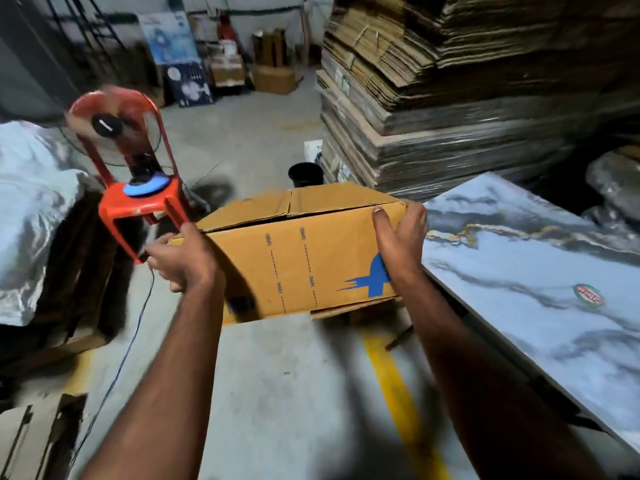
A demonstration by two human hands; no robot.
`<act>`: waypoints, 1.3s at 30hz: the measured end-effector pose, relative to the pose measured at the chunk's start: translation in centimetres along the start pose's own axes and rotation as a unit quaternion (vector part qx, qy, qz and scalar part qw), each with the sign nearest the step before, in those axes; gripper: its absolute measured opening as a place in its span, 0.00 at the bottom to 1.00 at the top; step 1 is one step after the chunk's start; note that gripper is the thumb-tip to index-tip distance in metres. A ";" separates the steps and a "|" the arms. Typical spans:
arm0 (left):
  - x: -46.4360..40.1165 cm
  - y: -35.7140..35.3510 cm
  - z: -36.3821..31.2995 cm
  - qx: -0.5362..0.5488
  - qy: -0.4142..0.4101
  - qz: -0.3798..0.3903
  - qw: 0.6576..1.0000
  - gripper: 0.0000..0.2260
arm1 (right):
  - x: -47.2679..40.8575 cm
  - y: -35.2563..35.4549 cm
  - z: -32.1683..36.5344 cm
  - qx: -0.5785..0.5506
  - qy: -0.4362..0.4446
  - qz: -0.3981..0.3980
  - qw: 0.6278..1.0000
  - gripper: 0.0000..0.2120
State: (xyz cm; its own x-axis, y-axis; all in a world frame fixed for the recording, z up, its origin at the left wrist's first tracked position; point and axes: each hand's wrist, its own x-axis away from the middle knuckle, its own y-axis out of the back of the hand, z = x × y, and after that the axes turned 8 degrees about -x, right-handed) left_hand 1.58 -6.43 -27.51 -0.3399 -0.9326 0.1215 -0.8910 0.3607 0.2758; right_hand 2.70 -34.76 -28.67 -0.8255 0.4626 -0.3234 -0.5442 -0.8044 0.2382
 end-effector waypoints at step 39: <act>45.1 -29.0 0.3 0.047 -0.069 0.727 0.682 0.09 | -3.1 43.2 -15.3 0.135 -0.126 -0.411 0.893 0.32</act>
State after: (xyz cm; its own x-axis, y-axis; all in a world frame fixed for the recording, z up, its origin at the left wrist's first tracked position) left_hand 12.03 -58.98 -30.30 -0.9037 0.4142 0.1080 0.4043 0.9088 -0.1029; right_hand -15.95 -76.61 -31.41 -0.1194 0.9516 -0.2832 -0.9700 -0.0509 0.2378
